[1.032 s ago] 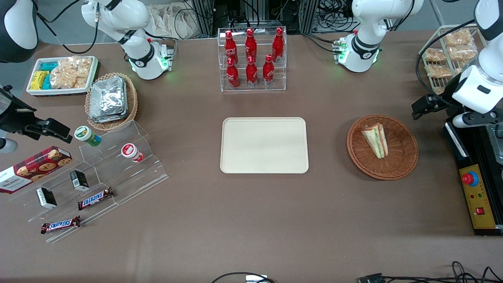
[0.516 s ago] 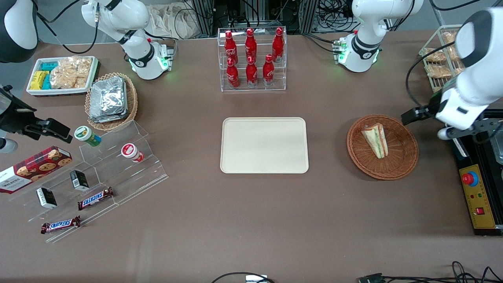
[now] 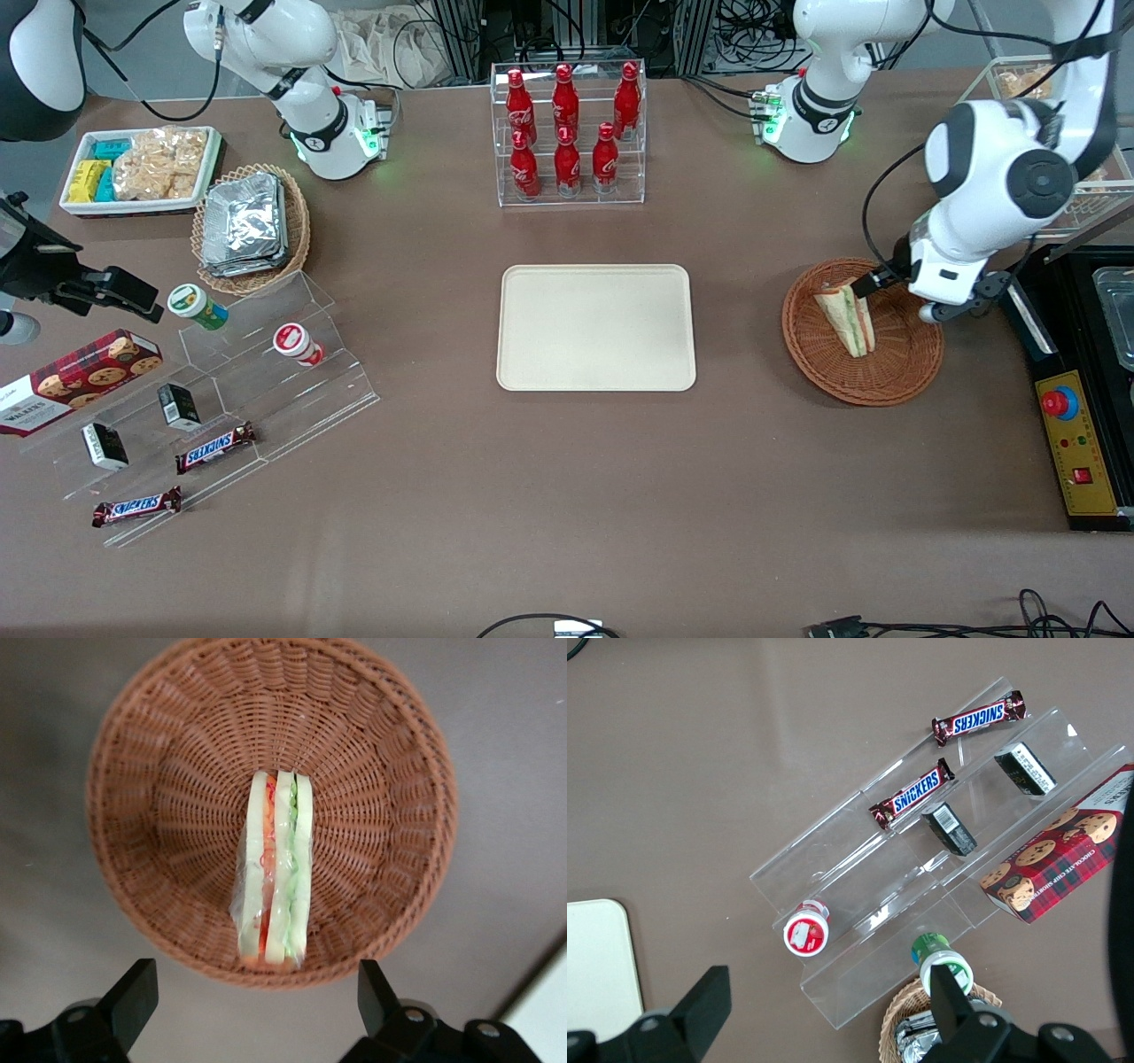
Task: Place sandwich from basket to tray
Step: 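Lower the left gripper onto the wrapped sandwich and close on it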
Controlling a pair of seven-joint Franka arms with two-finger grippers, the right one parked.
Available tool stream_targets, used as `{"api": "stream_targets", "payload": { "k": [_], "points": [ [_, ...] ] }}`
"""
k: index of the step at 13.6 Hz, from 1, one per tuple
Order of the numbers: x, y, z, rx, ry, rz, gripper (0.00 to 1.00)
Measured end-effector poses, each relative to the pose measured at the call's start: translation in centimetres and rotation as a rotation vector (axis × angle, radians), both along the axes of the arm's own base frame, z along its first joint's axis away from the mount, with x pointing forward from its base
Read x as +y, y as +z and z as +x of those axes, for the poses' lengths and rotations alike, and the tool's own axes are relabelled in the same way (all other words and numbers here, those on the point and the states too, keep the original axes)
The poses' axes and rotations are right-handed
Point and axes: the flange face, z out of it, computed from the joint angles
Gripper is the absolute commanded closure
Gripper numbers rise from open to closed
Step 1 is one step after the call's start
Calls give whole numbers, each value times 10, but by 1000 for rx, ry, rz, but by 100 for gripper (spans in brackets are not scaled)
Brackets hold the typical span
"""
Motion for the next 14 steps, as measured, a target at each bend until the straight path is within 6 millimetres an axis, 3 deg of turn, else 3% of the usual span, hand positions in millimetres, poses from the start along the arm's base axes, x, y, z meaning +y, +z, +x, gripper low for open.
{"api": "stream_targets", "payload": {
  "k": [4,7,8,9,10,11,14],
  "points": [
    [1,-66,-23,-39,3,-7,0],
    [0,-95,-23,-38,4,-12,1],
    [0,-100,-22,-38,4,-13,6],
    [0,-104,-22,-36,4,-14,46],
    [0,-105,-22,-35,5,-14,92],
    [0,-104,-22,-38,5,-14,100],
    [0,-103,-20,-42,4,-14,100]
  ]
}}
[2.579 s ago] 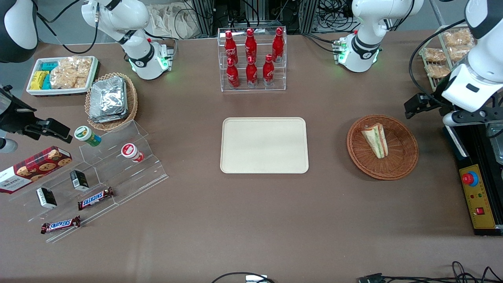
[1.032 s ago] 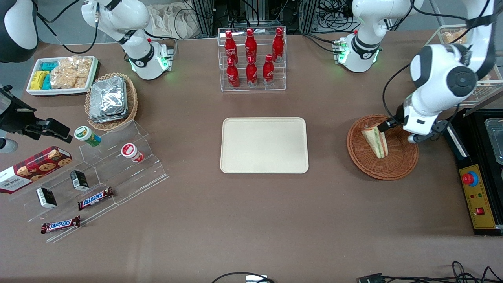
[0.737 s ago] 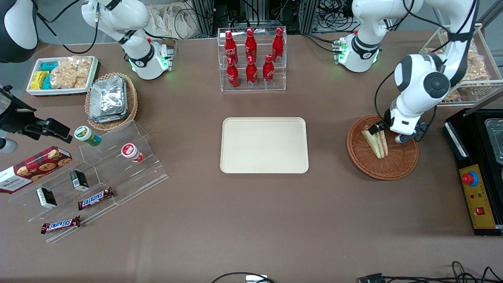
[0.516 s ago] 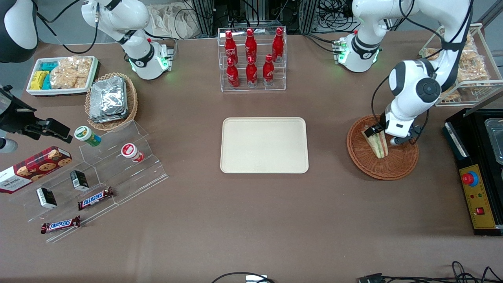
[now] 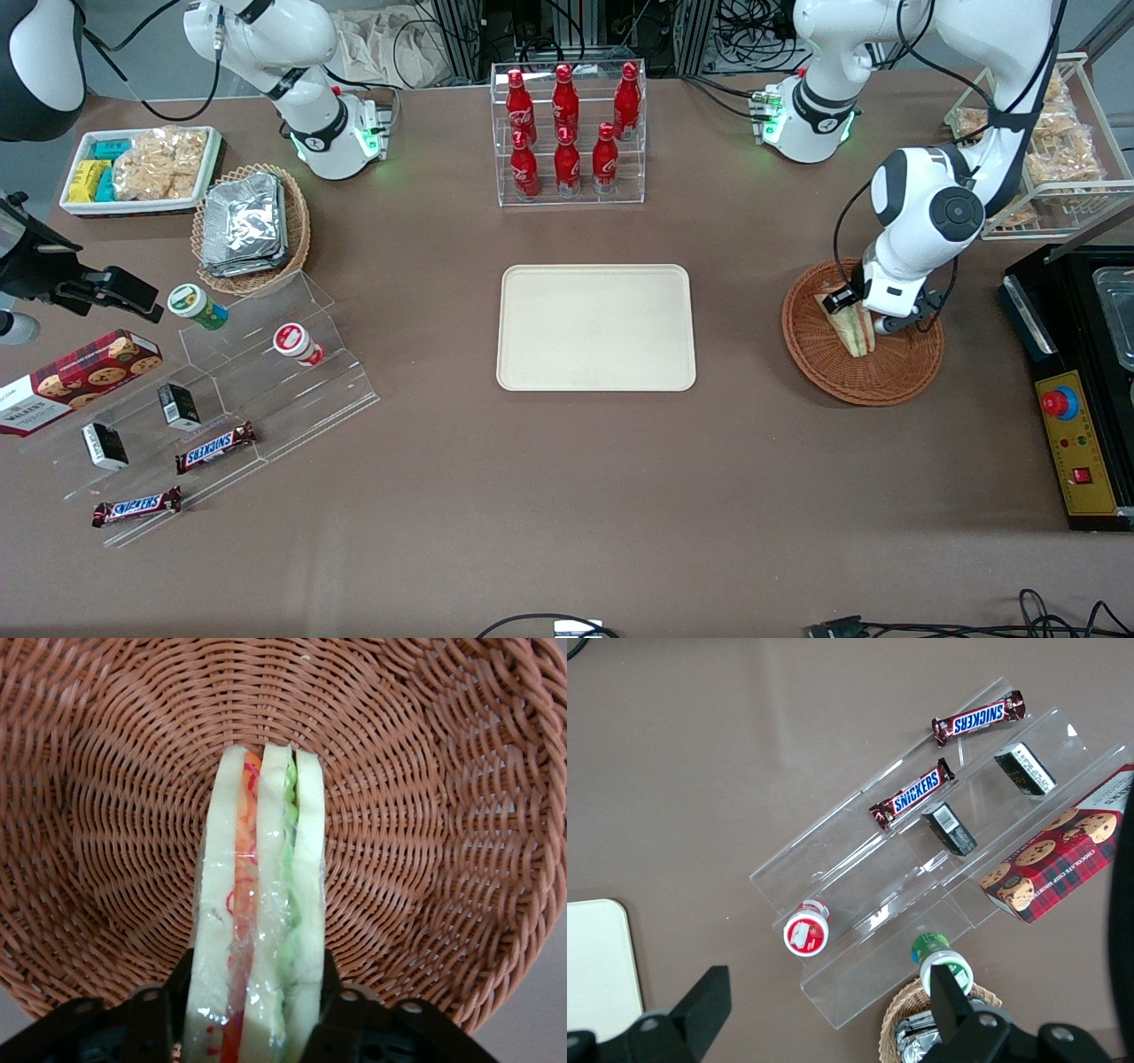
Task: Place sandwich from basket to tray
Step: 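Lower the left gripper onto the wrapped sandwich and close on it, then lift the sandwich up out of the basket with the left gripper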
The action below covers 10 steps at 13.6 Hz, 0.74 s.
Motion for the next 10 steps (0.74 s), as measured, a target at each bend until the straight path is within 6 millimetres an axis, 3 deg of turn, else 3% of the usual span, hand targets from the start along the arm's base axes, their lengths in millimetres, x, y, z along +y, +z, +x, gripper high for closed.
{"api": "stream_targets", "payload": {
  "k": [3,5,7,10],
  "points": [
    [0,7,2,-8,0,1,100],
    [0,29,6,16,-1,5,100],
    [0,80,14,54,-3,13,100],
    [-2,189,27,112,-10,23,100]
  ]
}}
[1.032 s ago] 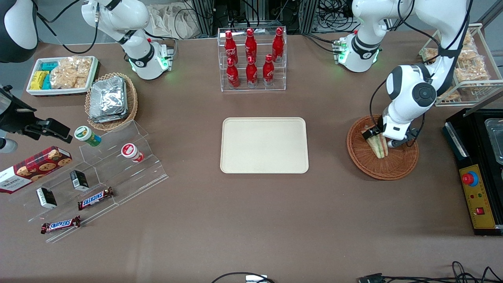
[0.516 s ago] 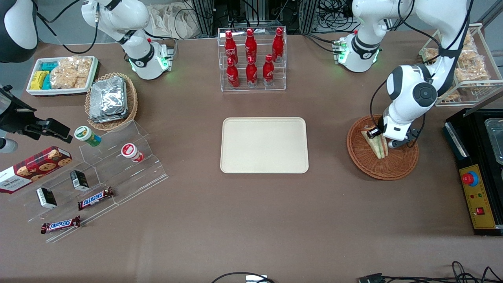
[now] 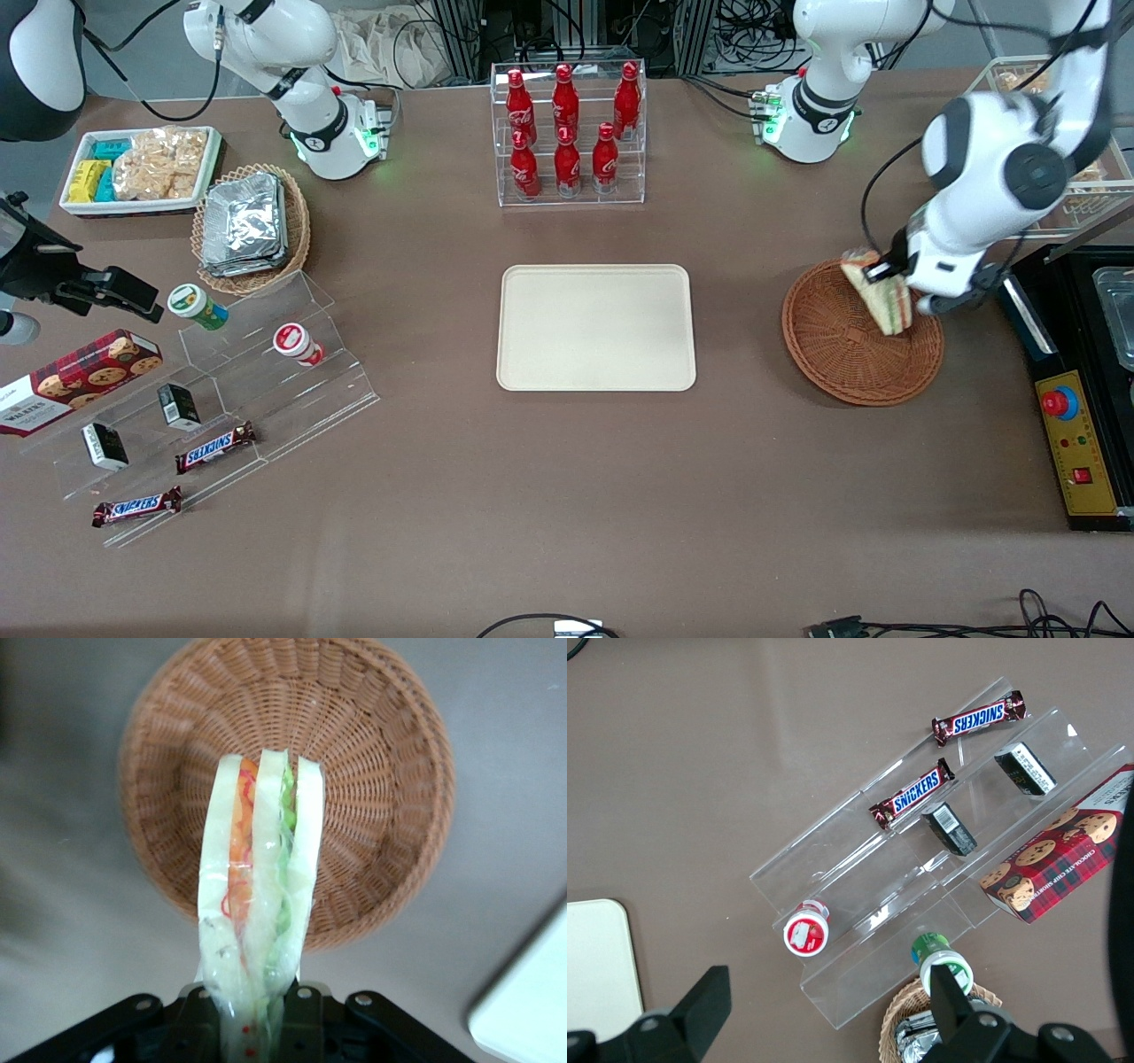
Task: Place sandwich from basket to tray
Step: 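Lift the sandwich up out of the basket with the left gripper, then carry the held sandwich over to the cream tray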
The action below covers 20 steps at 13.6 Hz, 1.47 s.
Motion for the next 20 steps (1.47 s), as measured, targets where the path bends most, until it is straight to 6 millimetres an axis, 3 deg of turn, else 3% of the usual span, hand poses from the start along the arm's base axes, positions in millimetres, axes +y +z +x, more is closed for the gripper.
{"api": "stream_targets", "payload": {
  "k": [2,4,6,7,9,11,13,15,17,20],
  "points": [
    [-2,73,8,14,-37,-5,100],
    [-4,129,10,15,-84,-15,100],
    [-16,163,10,6,-127,-24,100],
    [-34,171,11,-1,-165,-26,100],
    [-100,175,9,-9,-275,-17,100],
    [-189,171,1,-16,-298,3,100],
    [-278,160,-15,-12,-253,7,100],
    [-343,144,-28,2,-239,7,100],
    [-369,126,-22,10,-256,-13,100],
    [-376,77,-7,29,-282,-40,100]
  ]
}}
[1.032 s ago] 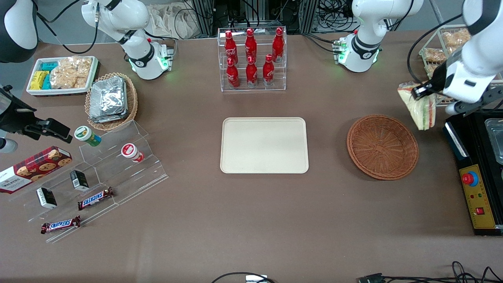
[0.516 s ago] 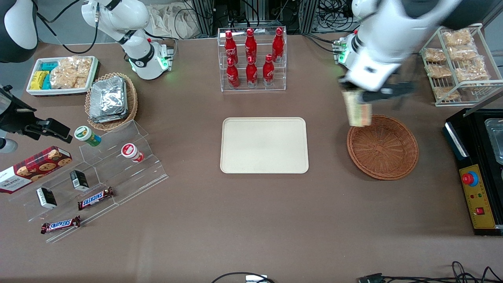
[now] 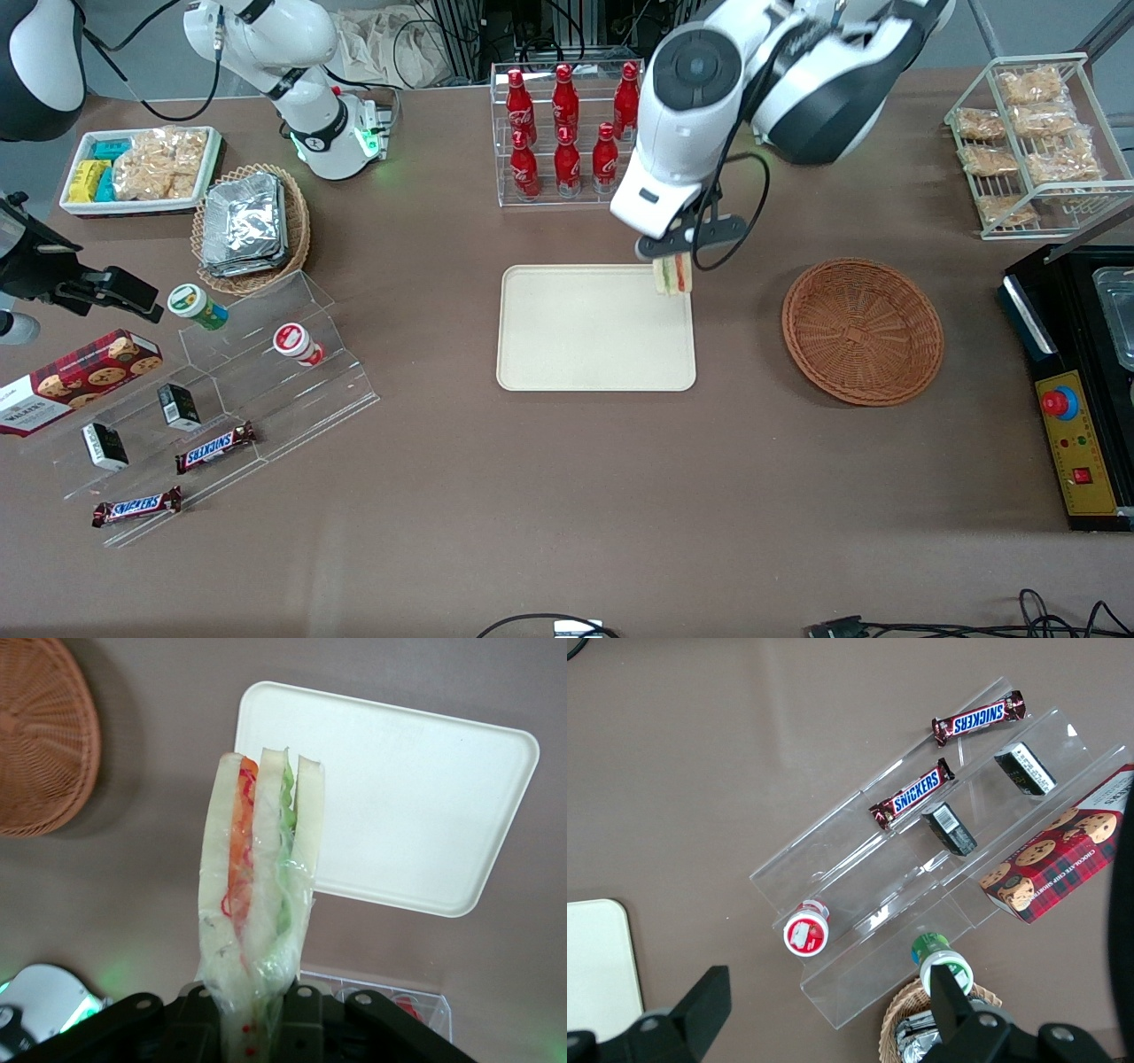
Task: Place sandwich from basket to tray
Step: 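Carry the held sandwich over to the cream tray, then lower the sandwich onto the tray and open the left gripper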
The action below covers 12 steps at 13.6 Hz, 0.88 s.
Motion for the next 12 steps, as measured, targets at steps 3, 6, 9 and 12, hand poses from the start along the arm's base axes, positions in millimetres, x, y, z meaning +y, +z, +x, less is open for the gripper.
{"api": "stream_targets", "payload": {
  "k": [3,6,9,12],
  "points": [
    [-5,-78,-8,-39,-47,11,100],
    [-1,-163,-28,-101,-116,9,100],
    [20,-228,-36,-116,-155,8,100],
    [33,-254,-26,-102,-146,8,100]
  ]
}}
